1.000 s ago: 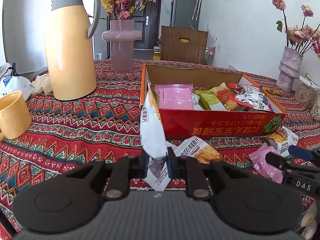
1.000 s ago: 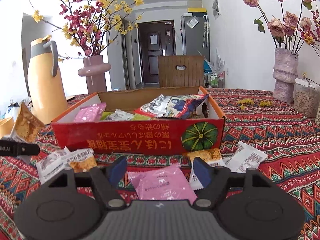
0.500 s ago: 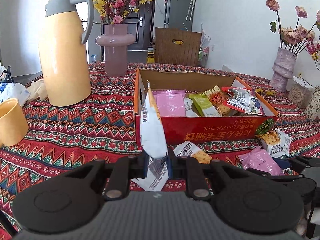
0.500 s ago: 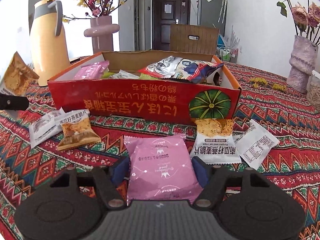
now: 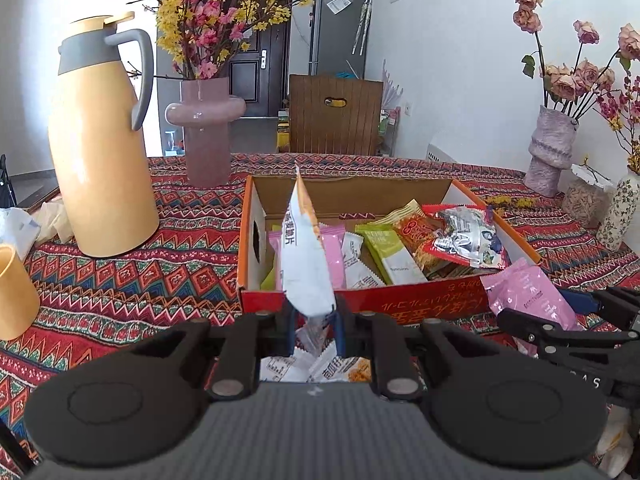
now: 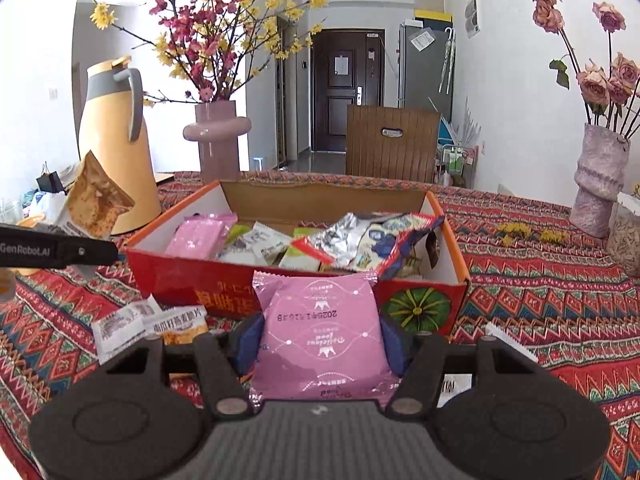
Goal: Organize snacks
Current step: 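Carry both packets over the box and open both grippers to drop them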
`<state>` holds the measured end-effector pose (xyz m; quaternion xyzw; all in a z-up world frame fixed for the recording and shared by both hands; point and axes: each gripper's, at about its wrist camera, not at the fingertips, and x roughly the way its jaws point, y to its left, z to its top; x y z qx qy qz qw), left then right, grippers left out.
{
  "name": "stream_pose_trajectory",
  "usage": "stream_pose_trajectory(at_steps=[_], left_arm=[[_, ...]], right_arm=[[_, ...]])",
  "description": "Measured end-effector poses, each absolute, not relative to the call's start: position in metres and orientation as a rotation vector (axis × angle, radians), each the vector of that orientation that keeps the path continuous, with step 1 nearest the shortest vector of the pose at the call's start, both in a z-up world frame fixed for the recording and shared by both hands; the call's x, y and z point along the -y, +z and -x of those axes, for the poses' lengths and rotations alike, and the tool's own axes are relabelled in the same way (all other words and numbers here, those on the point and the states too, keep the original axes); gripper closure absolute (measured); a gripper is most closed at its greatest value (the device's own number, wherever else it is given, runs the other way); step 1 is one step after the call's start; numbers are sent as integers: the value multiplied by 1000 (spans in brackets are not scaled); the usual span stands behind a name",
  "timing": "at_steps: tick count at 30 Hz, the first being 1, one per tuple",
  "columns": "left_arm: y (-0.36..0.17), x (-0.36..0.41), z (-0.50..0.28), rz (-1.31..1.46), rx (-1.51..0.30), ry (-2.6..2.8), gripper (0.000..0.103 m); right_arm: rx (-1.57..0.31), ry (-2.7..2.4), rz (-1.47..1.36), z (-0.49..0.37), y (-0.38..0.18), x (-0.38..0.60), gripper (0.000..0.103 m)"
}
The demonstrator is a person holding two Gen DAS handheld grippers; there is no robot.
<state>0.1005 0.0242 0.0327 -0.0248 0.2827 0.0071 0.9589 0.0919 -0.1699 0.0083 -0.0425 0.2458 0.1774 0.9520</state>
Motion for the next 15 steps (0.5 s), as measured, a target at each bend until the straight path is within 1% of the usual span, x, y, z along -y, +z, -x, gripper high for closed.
stream_pose_trajectory(at_steps=[7, 15], left_arm=[[42, -21, -131, 36, -553, 17, 85], [43, -20, -173, 36, -540, 18, 85]], right_arm=[[-450, 357, 73, -132, 28, 161, 43], [-431, 349, 73, -184, 32, 144, 43]])
